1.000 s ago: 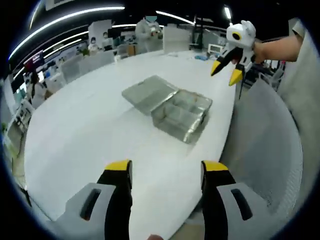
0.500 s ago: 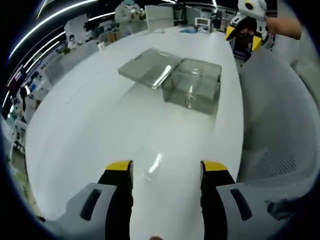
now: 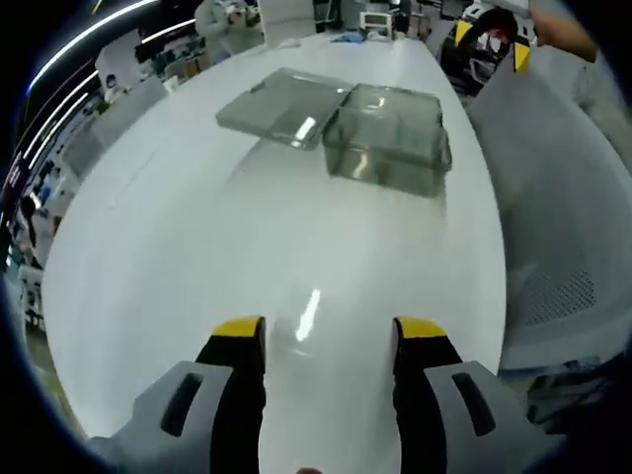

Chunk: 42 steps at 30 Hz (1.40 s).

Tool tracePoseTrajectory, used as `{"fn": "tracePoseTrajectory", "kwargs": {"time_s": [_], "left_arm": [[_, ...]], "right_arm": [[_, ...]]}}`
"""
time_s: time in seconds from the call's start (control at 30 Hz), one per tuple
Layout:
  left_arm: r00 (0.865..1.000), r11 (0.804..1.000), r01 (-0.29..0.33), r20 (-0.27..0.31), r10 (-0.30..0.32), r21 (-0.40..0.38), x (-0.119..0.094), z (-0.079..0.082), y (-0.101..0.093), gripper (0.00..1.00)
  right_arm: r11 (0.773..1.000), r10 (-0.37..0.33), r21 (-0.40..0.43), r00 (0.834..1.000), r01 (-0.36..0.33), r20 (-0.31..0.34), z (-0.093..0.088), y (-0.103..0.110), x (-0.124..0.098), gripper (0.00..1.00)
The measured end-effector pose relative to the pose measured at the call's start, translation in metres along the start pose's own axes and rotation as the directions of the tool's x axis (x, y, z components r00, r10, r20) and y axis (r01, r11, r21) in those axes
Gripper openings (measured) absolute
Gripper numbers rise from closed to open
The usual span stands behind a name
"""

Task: Insert the divider into the dual guide fixture by aligning both edges with the guide slots and pushing it downward to the bottom, including one-sided entry, uneven engagement, binding, and posture correction.

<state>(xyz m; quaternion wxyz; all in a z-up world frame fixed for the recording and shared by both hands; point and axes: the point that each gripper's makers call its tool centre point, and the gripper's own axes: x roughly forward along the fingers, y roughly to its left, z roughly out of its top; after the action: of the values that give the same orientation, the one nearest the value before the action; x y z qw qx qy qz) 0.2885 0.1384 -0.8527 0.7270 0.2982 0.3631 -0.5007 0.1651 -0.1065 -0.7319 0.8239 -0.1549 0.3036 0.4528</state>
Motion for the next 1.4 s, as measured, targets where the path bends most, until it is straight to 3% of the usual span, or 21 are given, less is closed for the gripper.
{"fn": "tracePoseTrajectory", "kwargs": {"time_s": [0.47,0.63,0.87,1.03,1.4], "left_arm": [[0.995,0.993,0.091,-0.057,-0.086,0.082,0.015,0.0,0.004,0.46],[0.991,0.991,0.123,-0.061,-0.12,0.06,0.016,-0.001,0.001,0.43],[0.99,0.989,0.128,-0.068,-0.123,0.074,0.015,-0.002,0.001,0.4],[0.99,0.989,0.129,-0.073,-0.123,0.072,0.014,-0.002,-0.002,0.31],[0.991,0.994,0.1,-0.087,-0.097,0.038,0.015,-0.002,-0.004,0.29]], "right_arm": [[1.0,-0.019,0.024,1.0,0.019,0.001,0.001,0.0,-0.003,0.42],[1.0,-0.015,0.026,1.0,0.015,-0.002,0.001,-0.003,-0.002,0.42],[1.0,-0.003,0.02,1.0,0.002,0.003,0.003,-0.003,-0.001,0.45],[1.0,0.006,0.019,1.0,-0.006,-0.009,0.0,-0.004,0.001,0.47],[1.0,0.01,0.016,1.0,-0.01,-0.005,-0.001,-0.005,0.004,0.49]]}}
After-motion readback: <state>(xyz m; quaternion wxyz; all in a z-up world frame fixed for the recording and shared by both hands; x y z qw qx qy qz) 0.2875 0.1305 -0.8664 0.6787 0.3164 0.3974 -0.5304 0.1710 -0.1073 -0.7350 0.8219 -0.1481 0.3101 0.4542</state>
